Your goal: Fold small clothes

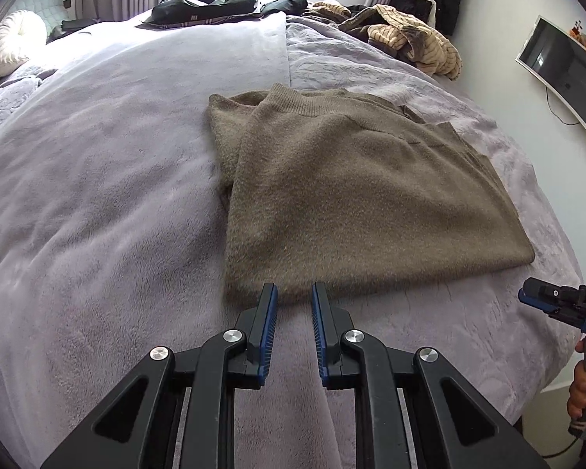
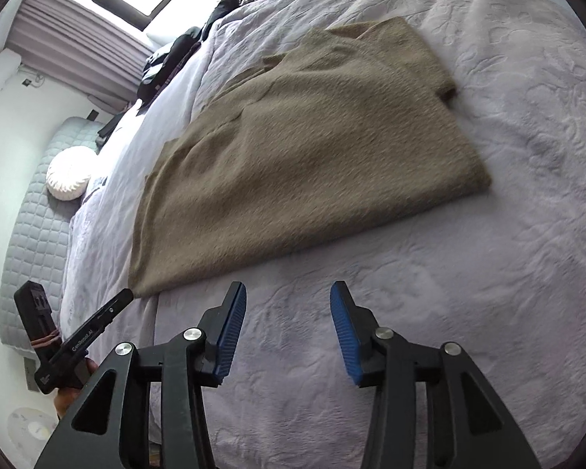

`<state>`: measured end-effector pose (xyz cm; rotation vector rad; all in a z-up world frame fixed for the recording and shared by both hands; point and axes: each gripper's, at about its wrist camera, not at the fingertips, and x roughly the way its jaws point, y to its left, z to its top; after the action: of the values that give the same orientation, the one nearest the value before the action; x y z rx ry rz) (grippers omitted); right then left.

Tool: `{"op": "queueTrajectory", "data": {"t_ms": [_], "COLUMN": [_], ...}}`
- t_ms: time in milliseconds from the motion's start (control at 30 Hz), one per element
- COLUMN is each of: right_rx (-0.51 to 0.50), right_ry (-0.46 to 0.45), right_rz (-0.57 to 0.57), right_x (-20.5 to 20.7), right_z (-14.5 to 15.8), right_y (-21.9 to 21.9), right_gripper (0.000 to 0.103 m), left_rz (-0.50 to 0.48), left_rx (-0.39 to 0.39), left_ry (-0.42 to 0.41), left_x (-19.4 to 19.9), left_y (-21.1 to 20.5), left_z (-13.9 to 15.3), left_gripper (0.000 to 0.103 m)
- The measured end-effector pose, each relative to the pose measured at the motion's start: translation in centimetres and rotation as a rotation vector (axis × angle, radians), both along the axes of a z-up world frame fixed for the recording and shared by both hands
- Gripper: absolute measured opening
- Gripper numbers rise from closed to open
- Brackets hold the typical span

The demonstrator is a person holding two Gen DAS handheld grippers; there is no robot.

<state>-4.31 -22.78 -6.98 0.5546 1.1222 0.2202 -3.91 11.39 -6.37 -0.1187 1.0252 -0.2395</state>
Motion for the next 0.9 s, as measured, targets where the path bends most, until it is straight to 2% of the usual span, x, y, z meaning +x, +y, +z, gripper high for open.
{"op": "queueTrajectory", "data": {"t_ms": [33, 67, 100, 200, 300, 367, 433, 467, 500, 633, 900], "right_rx": [0.005, 0.008, 0.012, 0.025, 0.028, 0.029, 0.024, 0.018, 0.022, 0.040, 0.137], "right_ry": [0.002, 0.004, 0.007, 0.019, 0.023, 0.013, 0.004, 0.002, -0.009, -0.015, 0.028], "right_rz": [0.009, 0.015, 0.022, 0.038, 0.055, 0.060, 0.063, 0.067, 0.075, 0.096, 0.059], "right_x": [-0.1, -0.1, -0.1, -0.2, -0.2, 0.0, -0.1, 0.0, 0.0, 0.2, 1.2], "right_z": [-0.2, -0.4, -0.7, -1.4, -1.7, -1.6, -1.4, -1.4, -1.3, -1.2, -2.2], "right_y": [0.6, 0.8, 1.3, 2.6, 3.7, 4.4, 4.9, 5.3, 5.7, 7.0, 7.4], "right_gripper": [0.049, 0.049, 0.049, 0.050, 0.056, 0.068, 0.069, 0.084, 0.087, 0.087, 0.087], "left_rz": [0.004, 0.016, 0.031, 0.038, 0.060, 0.075, 0.088, 0.091, 0.091, 0.079, 0.097], "left_rx": [0.006, 0.013, 0.019, 0.029, 0.022, 0.007, 0.002, 0.003, 0.003, -0.001, -0.007], "left_ry": [-0.003, -0.014, -0.039, -0.057, -0.052, -0.041, -0.022, -0.015, -0.007, 0.016, 0.025], "left_x": [-0.2, -0.5, -0.9, -1.3, -1.2, -0.9, -0.6, -0.6, -0.6, -0.8, -0.9], "left_y": [0.0, 0.2, 0.4, 0.7, 1.3, 1.8, 2.1, 2.2, 2.2, 2.2, 2.4], "left_z": [0.0, 0.0, 0.2, 0.5, 0.5, 0.4, 0.1, -0.1, -0.3, -0.7, -0.6], "left_gripper": [0.066, 0.098, 0.101, 0.100, 0.100, 0.100, 0.100, 0.100, 0.100, 0.100, 0.101]}}
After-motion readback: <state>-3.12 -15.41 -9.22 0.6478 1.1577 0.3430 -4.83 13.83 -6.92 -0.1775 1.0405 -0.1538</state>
